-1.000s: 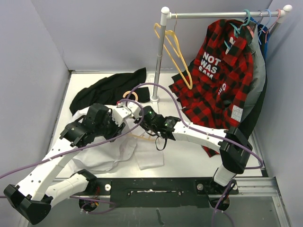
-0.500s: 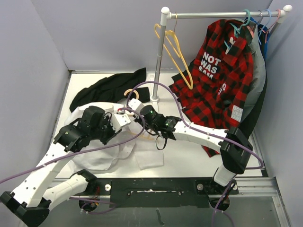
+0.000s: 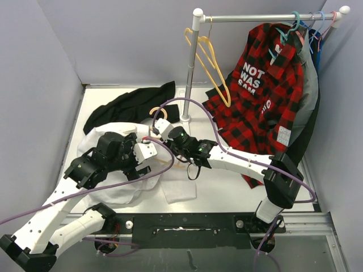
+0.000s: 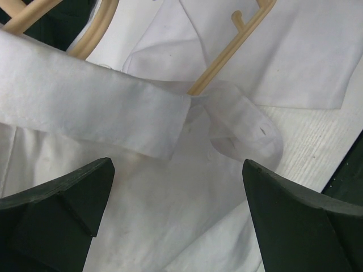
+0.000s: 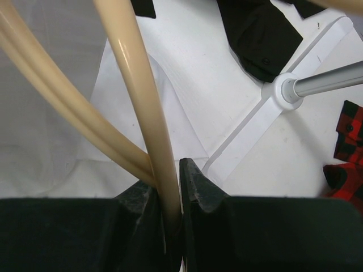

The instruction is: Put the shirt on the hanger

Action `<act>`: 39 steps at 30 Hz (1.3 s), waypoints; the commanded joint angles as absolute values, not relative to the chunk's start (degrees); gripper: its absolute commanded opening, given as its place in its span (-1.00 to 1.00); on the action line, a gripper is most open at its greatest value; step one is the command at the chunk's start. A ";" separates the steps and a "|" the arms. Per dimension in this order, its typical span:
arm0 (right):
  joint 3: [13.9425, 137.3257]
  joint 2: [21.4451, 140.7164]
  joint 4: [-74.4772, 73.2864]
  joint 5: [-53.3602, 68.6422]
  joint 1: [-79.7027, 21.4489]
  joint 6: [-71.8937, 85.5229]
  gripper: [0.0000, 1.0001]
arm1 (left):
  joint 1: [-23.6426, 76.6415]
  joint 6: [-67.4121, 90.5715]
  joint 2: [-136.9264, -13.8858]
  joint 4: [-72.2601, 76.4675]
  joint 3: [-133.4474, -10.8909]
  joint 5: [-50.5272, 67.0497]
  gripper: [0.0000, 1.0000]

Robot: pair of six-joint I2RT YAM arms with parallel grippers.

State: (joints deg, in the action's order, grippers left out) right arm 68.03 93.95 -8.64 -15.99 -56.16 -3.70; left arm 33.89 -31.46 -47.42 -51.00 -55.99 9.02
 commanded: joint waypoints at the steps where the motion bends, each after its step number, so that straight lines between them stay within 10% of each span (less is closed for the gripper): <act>1: 68.05 89.38 -2.37 -16.77 -55.72 -1.67 -1.00 | 35.12 -34.97 -47.67 -42.27 -54.21 8.58 0.96; 12: 67.68 88.67 -2.19 -17.03 -55.63 -1.67 -1.00 | 38.85 -35.72 -49.53 -33.51 -49.88 2.51 0.68; 15: 67.51 88.54 -2.20 -17.08 -55.69 -1.67 -1.00 | 39.04 -35.87 -49.87 -33.31 -49.74 2.61 0.17; 18: 67.19 88.49 -2.13 -17.18 -55.61 -1.67 -1.00 | 39.02 -36.44 -49.81 -34.64 -50.47 2.21 -0.98; 39: 66.54 89.48 0.72 -14.74 -53.88 -0.18 -1.00 | 38.20 -55.28 -37.71 -73.10 -59.52 2.11 -1.00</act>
